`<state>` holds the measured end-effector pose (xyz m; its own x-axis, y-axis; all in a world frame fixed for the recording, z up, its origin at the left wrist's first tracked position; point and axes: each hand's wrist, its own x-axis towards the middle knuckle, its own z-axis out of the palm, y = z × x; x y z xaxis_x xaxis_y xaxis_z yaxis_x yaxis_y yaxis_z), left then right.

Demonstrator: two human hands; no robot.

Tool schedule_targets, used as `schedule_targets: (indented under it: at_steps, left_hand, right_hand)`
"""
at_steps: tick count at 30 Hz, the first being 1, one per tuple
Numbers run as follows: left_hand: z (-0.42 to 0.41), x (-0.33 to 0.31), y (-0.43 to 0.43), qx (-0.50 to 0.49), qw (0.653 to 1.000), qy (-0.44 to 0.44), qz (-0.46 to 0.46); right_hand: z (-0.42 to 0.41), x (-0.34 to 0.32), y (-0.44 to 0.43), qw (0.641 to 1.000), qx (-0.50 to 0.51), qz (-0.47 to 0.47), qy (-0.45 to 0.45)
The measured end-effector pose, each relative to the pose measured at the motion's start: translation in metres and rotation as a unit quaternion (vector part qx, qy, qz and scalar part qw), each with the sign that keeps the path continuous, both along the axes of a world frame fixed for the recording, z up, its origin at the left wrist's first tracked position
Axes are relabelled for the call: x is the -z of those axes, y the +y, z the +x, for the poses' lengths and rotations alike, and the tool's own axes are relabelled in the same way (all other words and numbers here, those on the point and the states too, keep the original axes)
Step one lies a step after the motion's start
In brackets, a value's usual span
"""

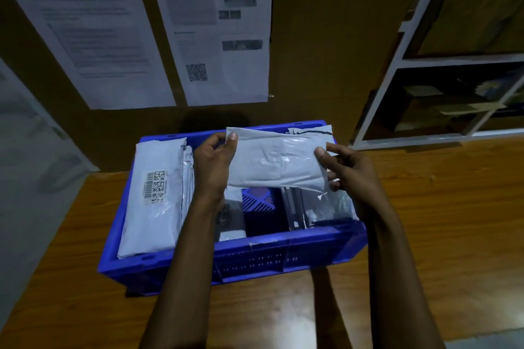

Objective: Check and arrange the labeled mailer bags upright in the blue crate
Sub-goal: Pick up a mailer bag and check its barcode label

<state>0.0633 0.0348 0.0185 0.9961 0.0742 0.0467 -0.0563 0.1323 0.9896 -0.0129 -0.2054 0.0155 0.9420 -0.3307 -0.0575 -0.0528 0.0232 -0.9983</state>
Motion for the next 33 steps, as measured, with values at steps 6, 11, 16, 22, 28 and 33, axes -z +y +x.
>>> schedule_targets:
  at_steps: [6, 11, 16, 22, 28, 33]
  left_hand:
    - [-0.006, 0.003, -0.009, -0.008, 0.999, -0.023, 0.024]
    - [-0.011, 0.011, -0.014, 0.109, 0.981, -0.124, 0.104]
    - [-0.005, 0.018, -0.029, 0.097, 0.974, -0.179, 0.104]
    - [-0.003, 0.025, -0.034, 0.108, 0.957, -0.220, 0.155]
    - [-0.005, 0.034, -0.031, 0.075, 0.961, -0.215, 0.159]
    - [-0.010, 0.035, -0.035, 0.026, 0.971, -0.188, 0.143]
  right_hand:
    - [0.005, 0.004, -0.013, 1.000, 0.014, 0.014, -0.005]
    - [0.009, 0.015, -0.039, 0.999, 0.028, 0.008, -0.041]
    - [0.015, 0.013, -0.060, 0.996, 0.043, 0.012, -0.081]
    - [0.012, 0.015, -0.074, 0.995, -0.012, 0.001, -0.097]
    - [0.013, 0.016, -0.083, 0.992, -0.088, -0.035, -0.080]
    - [0.015, 0.014, -0.077, 0.991, -0.090, -0.047, -0.087]
